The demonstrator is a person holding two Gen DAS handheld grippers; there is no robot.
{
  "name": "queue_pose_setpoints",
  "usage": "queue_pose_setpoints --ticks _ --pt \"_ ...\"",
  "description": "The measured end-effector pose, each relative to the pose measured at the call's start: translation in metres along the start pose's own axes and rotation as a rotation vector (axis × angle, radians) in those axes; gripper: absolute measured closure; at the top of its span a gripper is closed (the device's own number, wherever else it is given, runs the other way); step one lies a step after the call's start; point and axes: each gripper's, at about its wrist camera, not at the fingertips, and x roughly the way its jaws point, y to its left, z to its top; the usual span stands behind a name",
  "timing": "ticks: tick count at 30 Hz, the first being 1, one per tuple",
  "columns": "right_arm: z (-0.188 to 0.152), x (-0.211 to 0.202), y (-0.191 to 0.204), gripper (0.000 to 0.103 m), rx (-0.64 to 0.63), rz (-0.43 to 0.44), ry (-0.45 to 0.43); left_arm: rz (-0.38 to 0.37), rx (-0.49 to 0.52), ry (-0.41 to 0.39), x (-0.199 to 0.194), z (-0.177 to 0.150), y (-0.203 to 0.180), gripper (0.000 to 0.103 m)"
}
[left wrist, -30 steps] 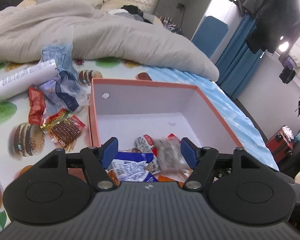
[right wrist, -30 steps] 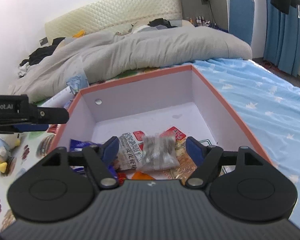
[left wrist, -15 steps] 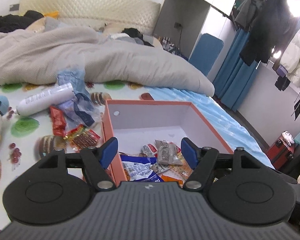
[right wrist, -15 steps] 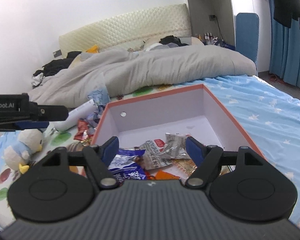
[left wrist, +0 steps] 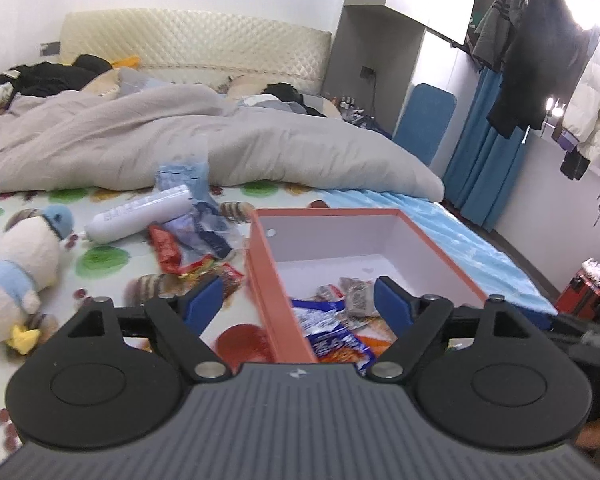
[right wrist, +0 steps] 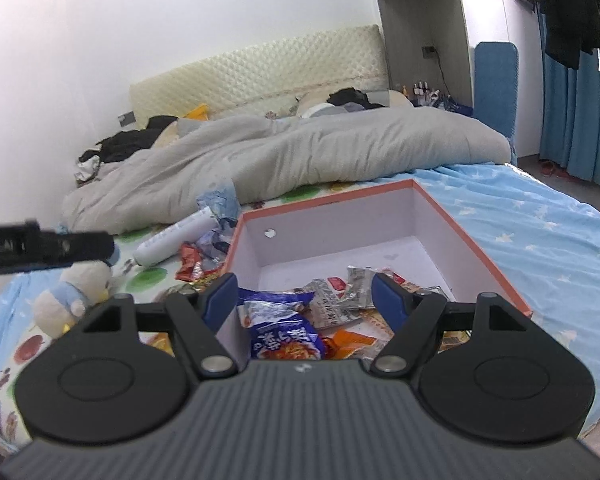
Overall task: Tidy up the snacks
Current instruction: 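Withdraw both tools from the box toward the remaining snacks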
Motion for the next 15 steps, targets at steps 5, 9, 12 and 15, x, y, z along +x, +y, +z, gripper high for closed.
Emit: queue_pose_setpoints --ticks 5,9,12,15 --pt "-0.006 -0.006 0.012 0.028 -0.009 0.005 -0.002 0.070 0.010 0.010 -0.019 -0.022 0.015 0.005" --pt "-0.014 -0.010 0.027 0.028 -0.033 0.015 0.007 0.116 -0.037 0.031 -0.031 -0.037 0.036 0.003" --pt "-0.024 -0.017 0.040 0.028 -0.036 0.050 0.017 0.145 -0.081 0.036 -0.042 -0.048 0.053 0.003" --pt "-0.034 -0.020 0.054 0.028 -0.057 0.075 0.046 0.173 -0.103 0.045 -0.052 -0.058 0.067 0.002"
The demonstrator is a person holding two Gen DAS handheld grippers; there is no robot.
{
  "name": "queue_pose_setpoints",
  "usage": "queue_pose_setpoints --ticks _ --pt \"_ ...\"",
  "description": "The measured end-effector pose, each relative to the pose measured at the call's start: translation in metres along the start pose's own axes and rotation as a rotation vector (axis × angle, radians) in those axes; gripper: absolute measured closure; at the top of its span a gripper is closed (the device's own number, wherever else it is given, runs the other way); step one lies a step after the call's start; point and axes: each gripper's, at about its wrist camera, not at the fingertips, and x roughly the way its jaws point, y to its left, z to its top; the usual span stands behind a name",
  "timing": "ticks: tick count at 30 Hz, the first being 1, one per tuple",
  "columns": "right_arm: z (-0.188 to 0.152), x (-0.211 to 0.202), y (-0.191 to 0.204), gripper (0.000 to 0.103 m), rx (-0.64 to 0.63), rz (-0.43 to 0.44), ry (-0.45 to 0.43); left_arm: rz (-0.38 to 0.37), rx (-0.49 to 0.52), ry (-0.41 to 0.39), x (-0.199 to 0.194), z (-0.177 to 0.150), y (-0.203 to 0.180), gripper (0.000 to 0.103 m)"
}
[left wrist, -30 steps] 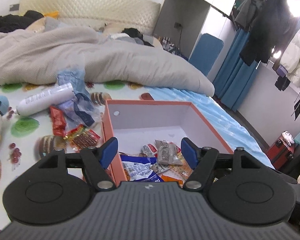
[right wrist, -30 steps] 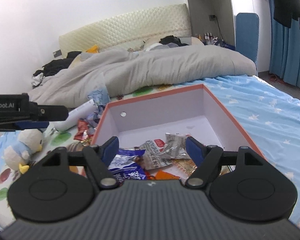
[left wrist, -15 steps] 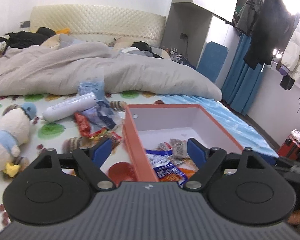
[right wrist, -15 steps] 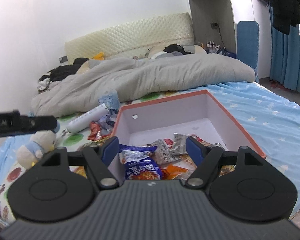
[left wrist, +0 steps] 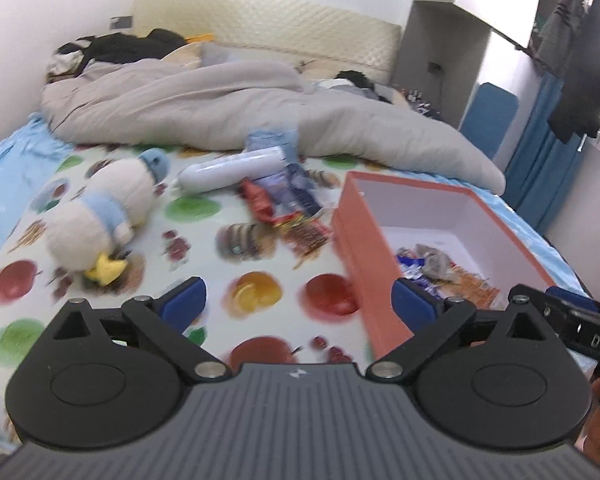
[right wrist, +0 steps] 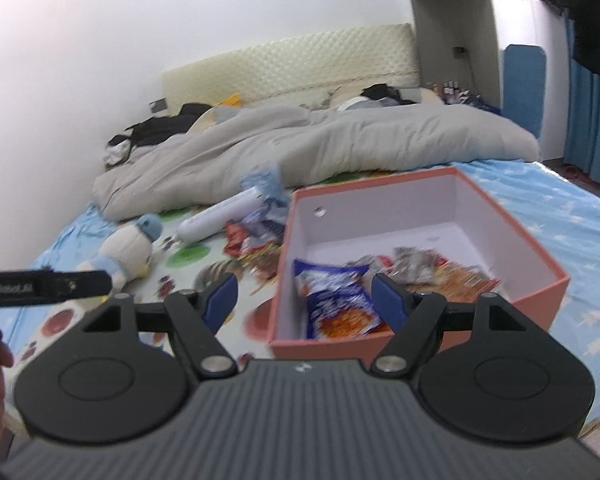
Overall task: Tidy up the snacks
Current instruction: 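Withdraw both tools from the box toward the remaining snacks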
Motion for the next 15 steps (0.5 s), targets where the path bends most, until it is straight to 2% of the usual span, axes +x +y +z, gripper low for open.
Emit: queue_pose_setpoints --ticks 6,11,15 --pt "-0.010 -0.006 0.017 0.028 -0.028 0.016 0.028 0.023 -0.017 0.026 -0.014 -0.012 0.016 0.002" --pt "-0.018 -0.010 0.035 0.028 -0.052 0.014 0.039 0.049 0.016 0.015 -0.027 -0.018 0.028 0.002" --pt "-0.020 -0.009 0.048 0.028 -0.067 0.004 0.046 0.055 0.001 0.021 -0.030 -0.017 0.046 0.002"
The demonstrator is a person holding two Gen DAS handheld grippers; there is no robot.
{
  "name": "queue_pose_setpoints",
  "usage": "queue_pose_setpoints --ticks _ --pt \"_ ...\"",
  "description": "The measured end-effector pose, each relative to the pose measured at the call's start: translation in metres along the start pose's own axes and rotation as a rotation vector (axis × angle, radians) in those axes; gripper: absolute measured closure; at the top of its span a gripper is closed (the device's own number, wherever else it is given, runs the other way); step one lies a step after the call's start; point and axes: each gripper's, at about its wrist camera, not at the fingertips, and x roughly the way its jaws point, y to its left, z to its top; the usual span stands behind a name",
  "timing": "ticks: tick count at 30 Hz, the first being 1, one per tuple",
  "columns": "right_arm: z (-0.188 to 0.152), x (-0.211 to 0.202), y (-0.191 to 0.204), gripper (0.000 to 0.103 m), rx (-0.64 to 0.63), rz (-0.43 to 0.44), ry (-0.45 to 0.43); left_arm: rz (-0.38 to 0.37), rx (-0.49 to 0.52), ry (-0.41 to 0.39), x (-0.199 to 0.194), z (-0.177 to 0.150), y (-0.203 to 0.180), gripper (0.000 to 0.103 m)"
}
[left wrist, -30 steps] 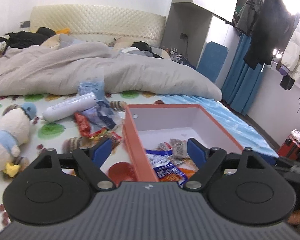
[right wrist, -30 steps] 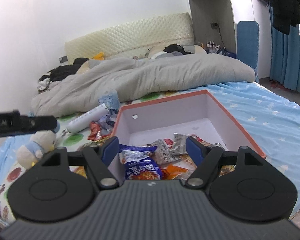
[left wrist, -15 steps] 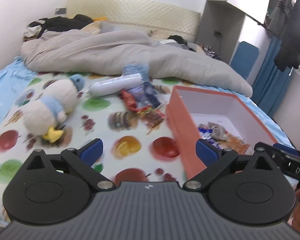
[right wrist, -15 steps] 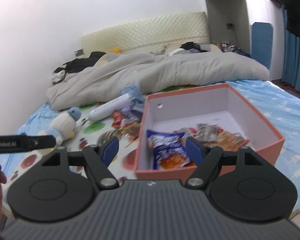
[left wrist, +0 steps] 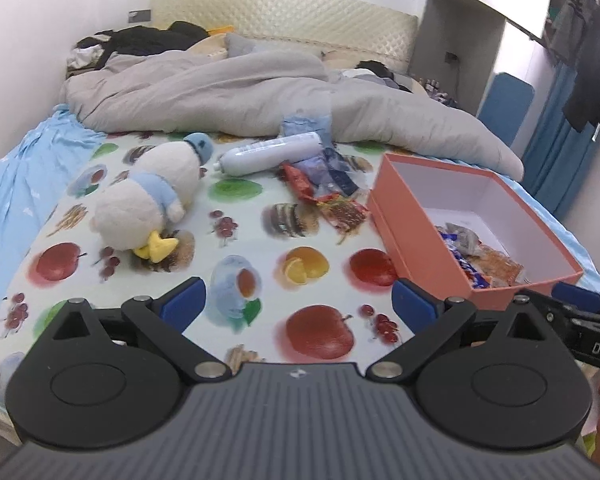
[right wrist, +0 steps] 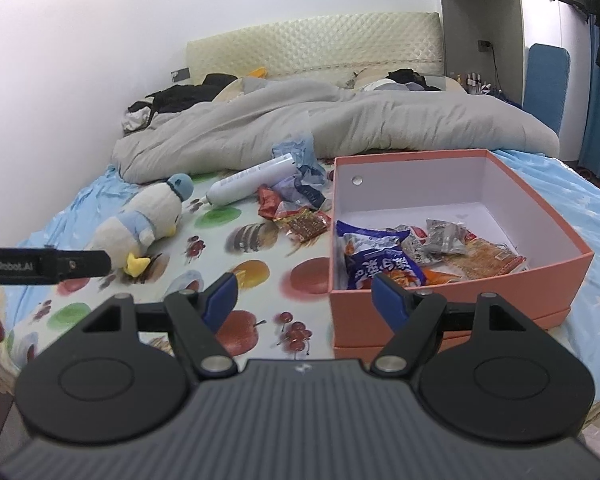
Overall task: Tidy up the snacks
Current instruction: 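Withdraw both tools from the box toward the remaining snacks, then grasp the red packet with the left gripper while the right reaches for the brown stick packet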
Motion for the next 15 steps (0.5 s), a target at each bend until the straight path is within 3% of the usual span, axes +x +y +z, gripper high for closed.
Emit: queue_pose_setpoints --ticks 15 --pt "0.014 0.026 0.032 0.028 -0.051 0.031 0.015 -0.010 -0.053 0.028 0.023 0.009 0.040 0.002"
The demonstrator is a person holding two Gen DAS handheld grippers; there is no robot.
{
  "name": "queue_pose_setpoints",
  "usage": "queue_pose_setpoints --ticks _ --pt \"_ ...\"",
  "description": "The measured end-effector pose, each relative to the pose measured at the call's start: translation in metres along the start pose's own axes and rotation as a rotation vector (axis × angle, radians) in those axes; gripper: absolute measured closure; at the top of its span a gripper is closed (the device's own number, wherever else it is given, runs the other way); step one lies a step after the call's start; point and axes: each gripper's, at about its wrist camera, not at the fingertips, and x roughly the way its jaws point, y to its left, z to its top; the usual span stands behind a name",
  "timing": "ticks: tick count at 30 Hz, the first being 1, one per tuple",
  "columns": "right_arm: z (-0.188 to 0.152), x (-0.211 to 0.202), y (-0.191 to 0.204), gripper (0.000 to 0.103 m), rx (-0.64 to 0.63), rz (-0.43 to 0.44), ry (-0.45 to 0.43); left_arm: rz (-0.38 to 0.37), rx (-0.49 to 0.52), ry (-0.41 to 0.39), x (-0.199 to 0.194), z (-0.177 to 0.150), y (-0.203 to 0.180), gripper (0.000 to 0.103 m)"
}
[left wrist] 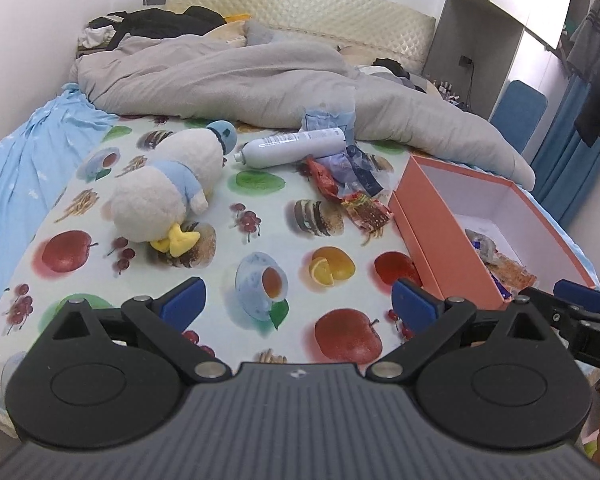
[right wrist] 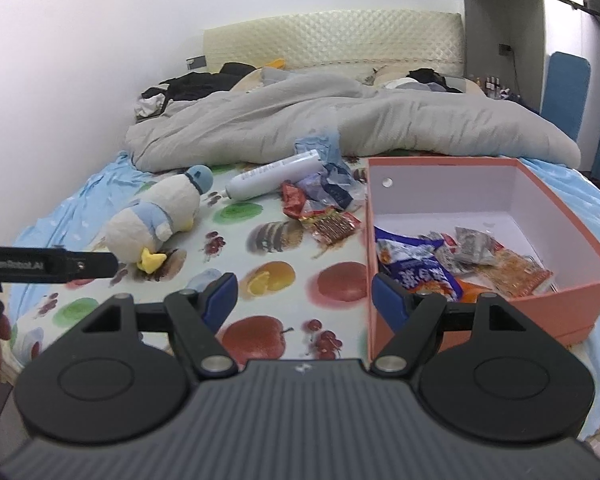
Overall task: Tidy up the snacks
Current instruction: 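Grasp the red packet with the left gripper while the right reaches for the brown stick packet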
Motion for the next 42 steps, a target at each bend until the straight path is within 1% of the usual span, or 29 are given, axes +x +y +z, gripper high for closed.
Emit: queue_pose_setpoints --ticks 6,9,12,18,19,20,22,23,24,26,28,30,32,34,37,39,41,42 --pt "0.007 0.022 0.008 0.028 -0.022 -0.002 0.005 -0.014 -0.029 0.012 0.028 0.010 0.007 0.002" --pt "0.012 0.034 0.011 0.028 -0.036 -0.009 0.001 -0.037 -0.052 0.015 0.045 0.017 0.011 0.002" --pt "0.016 0.048 0.012 0.028 -0.051 -0.022 0.008 -0.036 -0.051 -0.001 0.059 0.026 0.012 0.002" --pt "0.025 0.080 0.018 0.029 -0.088 -0.033 0.008 -0.049 -0.048 -0.006 0.089 0.039 0.019 0.002" --pt "0.027 0.086 0.020 0.033 -0.097 -0.031 0.009 -0.053 -0.055 0.000 0.096 0.041 0.022 0.002" --pt "0.027 0.091 0.022 0.035 -0.106 -0.031 0.010 -0.058 -0.062 0.004 0.102 0.043 0.024 0.002" --pt "0.028 0.102 0.028 0.043 -0.126 -0.029 0.010 -0.071 -0.073 0.006 0.116 0.047 0.029 0.003" --pt "0.028 0.106 0.031 0.046 -0.132 -0.028 0.006 -0.066 -0.068 0.008 0.123 0.048 0.030 0.003" --pt "0.028 0.111 0.033 0.051 -0.139 -0.032 0.001 -0.056 -0.059 0.005 0.130 0.050 0.031 0.004" --pt "0.028 0.124 0.040 0.054 -0.161 -0.040 -0.001 -0.059 -0.050 0.011 0.147 0.053 0.032 0.004" --pt "0.027 0.137 0.045 0.056 -0.169 -0.037 -0.001 -0.113 -0.102 0.038 0.169 0.060 0.038 0.007" --pt "0.025 0.149 0.049 0.058 -0.195 -0.044 -0.014 -0.165 -0.160 0.043 0.191 0.068 0.045 0.007" --pt "0.020 0.164 0.053 0.058 -0.222 -0.057 -0.004 -0.195 -0.190 0.054 0.213 0.075 0.047 0.008" --pt "0.015 0.181 0.054 0.058 -0.241 -0.081 0.016 -0.216 -0.223 0.056 0.237 0.082 0.048 0.008" --pt "0.009 0.206 0.051 0.058 -0.271 -0.134 0.029 -0.261 -0.263 0.091 0.274 0.091 0.048 0.009" --pt "0.007 0.224 0.047 0.058 -0.275 -0.167 0.034 -0.269 -0.270 0.120 0.301 0.097 0.046 0.009" --pt "0.006 0.242 0.045 0.058 -0.308 -0.196 0.048 -0.265 -0.272 0.137 0.323 0.102 0.044 0.009" --pt "0.005 0.250 0.045 0.058 -0.323 -0.207 0.041 -0.263 -0.276 0.144 0.335 0.105 0.042 0.009"
